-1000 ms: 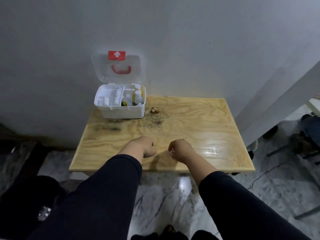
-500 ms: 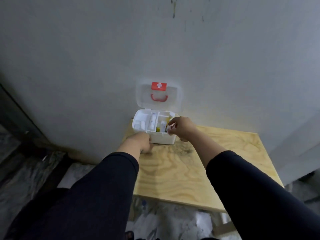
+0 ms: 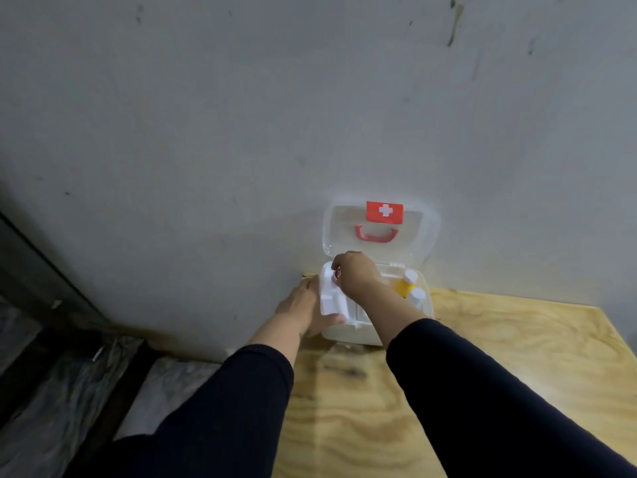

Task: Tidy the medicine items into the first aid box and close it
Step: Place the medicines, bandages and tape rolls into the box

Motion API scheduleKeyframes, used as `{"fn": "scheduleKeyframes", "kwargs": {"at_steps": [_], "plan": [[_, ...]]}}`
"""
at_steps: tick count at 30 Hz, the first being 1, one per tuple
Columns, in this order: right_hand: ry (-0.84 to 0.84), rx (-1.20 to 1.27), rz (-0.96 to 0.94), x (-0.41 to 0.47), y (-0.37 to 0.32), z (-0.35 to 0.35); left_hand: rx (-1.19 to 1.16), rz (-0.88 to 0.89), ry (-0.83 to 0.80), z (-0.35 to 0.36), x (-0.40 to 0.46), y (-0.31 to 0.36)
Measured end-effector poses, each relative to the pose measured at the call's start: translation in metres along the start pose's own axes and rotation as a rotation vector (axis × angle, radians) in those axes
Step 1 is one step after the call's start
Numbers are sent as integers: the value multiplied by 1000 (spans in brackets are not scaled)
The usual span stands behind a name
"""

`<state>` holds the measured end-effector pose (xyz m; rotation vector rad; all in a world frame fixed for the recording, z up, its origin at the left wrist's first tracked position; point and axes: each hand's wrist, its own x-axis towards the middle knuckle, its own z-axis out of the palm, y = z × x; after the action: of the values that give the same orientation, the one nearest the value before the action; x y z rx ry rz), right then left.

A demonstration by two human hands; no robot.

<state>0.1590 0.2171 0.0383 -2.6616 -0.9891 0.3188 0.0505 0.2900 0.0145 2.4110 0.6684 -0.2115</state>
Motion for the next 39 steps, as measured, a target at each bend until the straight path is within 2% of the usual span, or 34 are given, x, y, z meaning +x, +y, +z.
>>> {"fn": "scheduleKeyframes", "kwargs": {"at_steps": [9, 18, 23, 28, 35, 39], "plan": [[26, 105, 42, 15, -2, -4, -146, 52, -71, 15, 39, -18], [-67, -61, 59, 1, 5, -10, -155, 133, -73, 12, 36, -15], [-53, -72, 98, -2, 2, -4, -152, 101, -93, 12, 31, -15], [-38, 16, 142, 0, -2, 4, -142, 91, -110, 11, 27, -12], [-43, 87, 119, -8, 5, -1, -64, 81, -111, 10, 31, -15], [74, 150, 133, -20, 14, -19, -29, 23, -63, -10, 22, -2]]}}
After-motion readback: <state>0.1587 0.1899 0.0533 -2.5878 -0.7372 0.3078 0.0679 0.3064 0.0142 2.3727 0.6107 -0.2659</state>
